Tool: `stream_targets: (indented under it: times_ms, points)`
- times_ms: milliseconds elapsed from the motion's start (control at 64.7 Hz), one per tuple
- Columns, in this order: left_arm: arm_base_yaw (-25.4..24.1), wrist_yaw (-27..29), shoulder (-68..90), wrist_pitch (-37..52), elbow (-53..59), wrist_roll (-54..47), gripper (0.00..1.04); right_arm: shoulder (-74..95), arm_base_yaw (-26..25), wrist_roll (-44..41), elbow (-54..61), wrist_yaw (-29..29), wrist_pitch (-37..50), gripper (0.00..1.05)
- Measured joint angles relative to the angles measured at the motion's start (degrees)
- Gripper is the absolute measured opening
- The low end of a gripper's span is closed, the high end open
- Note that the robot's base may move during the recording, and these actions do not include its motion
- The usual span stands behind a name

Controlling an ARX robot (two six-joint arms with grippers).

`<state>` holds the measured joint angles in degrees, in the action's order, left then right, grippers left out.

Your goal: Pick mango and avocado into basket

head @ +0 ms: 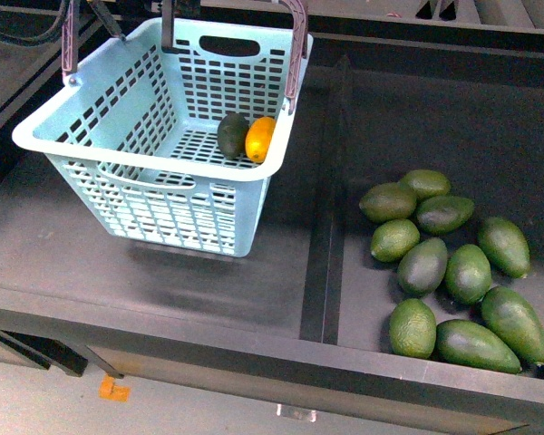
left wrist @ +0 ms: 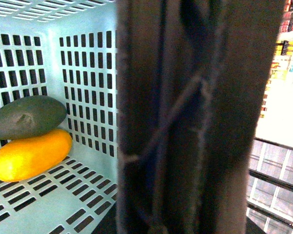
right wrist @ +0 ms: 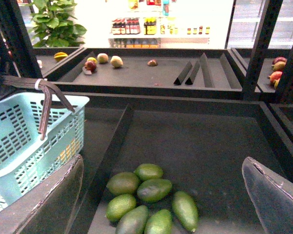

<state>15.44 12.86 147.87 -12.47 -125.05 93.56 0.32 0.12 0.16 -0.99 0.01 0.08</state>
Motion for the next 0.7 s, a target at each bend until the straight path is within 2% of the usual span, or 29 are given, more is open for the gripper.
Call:
stream_targets:
  times_ms: [139,263,433,619,696]
  points:
    - [0.22,0.42,-0.17,1.33,1.42,0.17,0.14,0.0,0.0,0.0,0.0,0.0,0.0,0.96]
    - [0.48,0.83,-2.62,4.9,8.48,0.85,0.14,0.0,0.0,0.0,0.0,0.0,0.0,0.96]
    - [0.57,0.46,-7.67,8.13,17.62,2.34,0.44,0.0,0.0,0.0,0.0,0.0,0.0,0.96]
    - [0.24,2.12,-16.11,7.76,27.63,1.6,0.81,0.0,0.0,0.0,0.0,0.0,0.0,0.96]
    - [-0.59,2.45,-22.47,4.76,33.51,-0.31,0.97,0.0,0.0,0.0,0.0,0.0,0.0,0.96]
